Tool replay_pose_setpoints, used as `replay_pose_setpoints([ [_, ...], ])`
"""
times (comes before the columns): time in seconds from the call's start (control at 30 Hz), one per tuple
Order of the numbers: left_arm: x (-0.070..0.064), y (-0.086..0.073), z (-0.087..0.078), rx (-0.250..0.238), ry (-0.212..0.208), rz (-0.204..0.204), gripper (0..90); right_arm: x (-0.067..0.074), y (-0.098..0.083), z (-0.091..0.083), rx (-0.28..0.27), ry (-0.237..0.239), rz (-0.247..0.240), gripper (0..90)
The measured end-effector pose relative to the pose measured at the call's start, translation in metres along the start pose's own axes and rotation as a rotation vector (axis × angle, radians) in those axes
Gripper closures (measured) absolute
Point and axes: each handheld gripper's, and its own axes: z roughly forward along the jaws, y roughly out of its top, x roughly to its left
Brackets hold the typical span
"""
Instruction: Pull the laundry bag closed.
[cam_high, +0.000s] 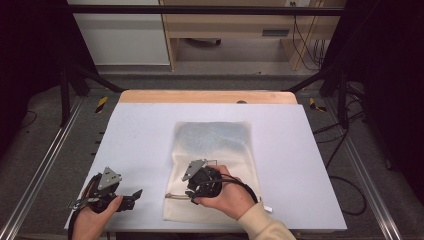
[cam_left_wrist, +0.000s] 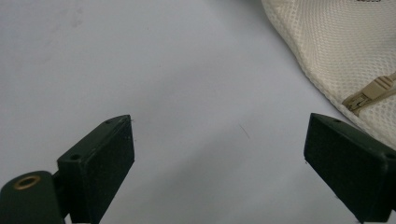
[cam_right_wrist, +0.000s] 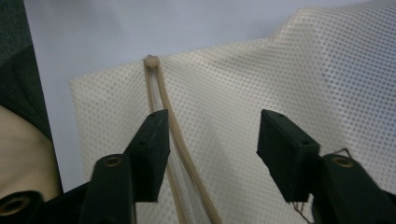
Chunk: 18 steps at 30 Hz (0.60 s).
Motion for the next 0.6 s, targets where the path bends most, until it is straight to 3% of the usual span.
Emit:
replay_pose_setpoints([
  [0.23, 0.002, 0.000, 0.001, -0.003, 0.000, -0.007, 10.0, 0.010, 0.018, 0.020, 0.025, 0.077, -0.041, 63.8],
  [0.43, 0.002, 0.000, 0.000, 0.003, -0.010, -0.009, 11.8, 0.017, 0.030, 0.042, 0.054, 0.123, -0.071, 70.3],
  [0.6, 0.002, 0.000, -0.002, 0.001, -0.025, -0.011, 13.6, 0.019, 0.038, 0.057, 0.086, 0.154, -0.073, 70.5],
])
